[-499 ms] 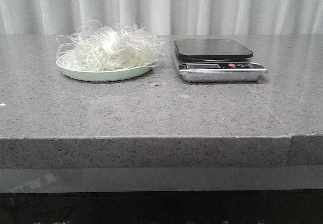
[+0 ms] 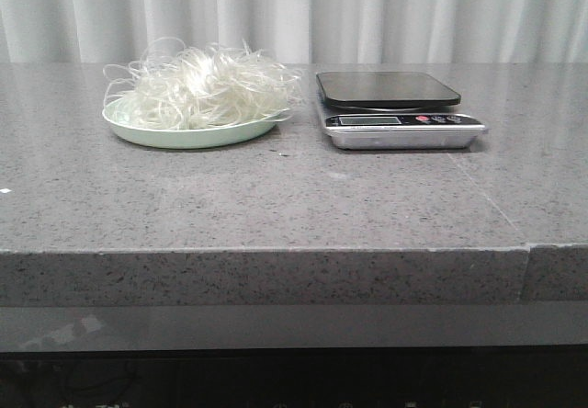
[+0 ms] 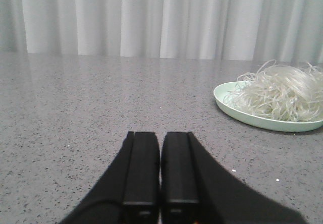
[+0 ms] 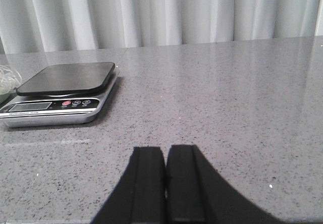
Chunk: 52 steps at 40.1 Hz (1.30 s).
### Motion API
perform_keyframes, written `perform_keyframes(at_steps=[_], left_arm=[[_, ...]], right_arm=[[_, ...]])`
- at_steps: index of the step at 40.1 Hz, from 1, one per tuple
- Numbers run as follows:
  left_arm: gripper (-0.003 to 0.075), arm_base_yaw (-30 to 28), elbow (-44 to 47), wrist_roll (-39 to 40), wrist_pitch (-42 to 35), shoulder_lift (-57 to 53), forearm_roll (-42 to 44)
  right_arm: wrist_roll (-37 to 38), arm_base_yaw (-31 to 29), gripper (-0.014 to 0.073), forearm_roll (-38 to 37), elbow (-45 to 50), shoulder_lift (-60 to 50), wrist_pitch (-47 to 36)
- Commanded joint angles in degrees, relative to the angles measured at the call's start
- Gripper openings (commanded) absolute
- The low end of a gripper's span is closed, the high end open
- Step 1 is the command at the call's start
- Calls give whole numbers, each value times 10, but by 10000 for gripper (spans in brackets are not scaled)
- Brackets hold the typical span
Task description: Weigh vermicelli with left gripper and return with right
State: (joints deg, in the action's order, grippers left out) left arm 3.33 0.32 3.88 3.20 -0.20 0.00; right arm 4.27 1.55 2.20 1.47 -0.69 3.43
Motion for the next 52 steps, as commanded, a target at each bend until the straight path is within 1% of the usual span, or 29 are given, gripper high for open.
perform_keyframes(at_steps=[1, 8, 11, 15, 18, 27, 35, 41, 46, 48, 52], left_arm=[[155, -1, 20, 1, -49, -13, 0], [155, -1, 20, 1, -52, -13, 0], [155, -1, 20, 1, -68, -13, 0], [155, -1, 12, 1, -92, -13, 0], [155, -1, -13, 1, -91, -13, 0], [155, -1, -138, 0, -24, -11, 5], [155, -1, -243, 0, 32, 25, 6], [155, -1, -323, 0, 90, 93, 6], [155, -1, -380, 0, 148, 160, 6], [155, -1, -394, 0, 166, 183, 6], [155, -1, -402, 0, 175, 230, 6]], right_arm=[[2, -3, 165, -1, -1, -8, -48], [2, -3, 165, -1, -1, -8, -49], [2, -3, 165, -1, -2, -8, -50], [2, -3, 165, -1, -17, -8, -46], [2, -3, 165, -1, -44, -8, -42], [2, -3, 165, -19, -155, 7, 22], [2, -3, 165, -22, -266, 72, 78], [2, -3, 165, -22, -342, 132, 125], [2, -3, 165, -22, -400, 186, 183], [2, -3, 165, -22, -418, 207, 204], [2, -3, 165, -22, -434, 246, 234]])
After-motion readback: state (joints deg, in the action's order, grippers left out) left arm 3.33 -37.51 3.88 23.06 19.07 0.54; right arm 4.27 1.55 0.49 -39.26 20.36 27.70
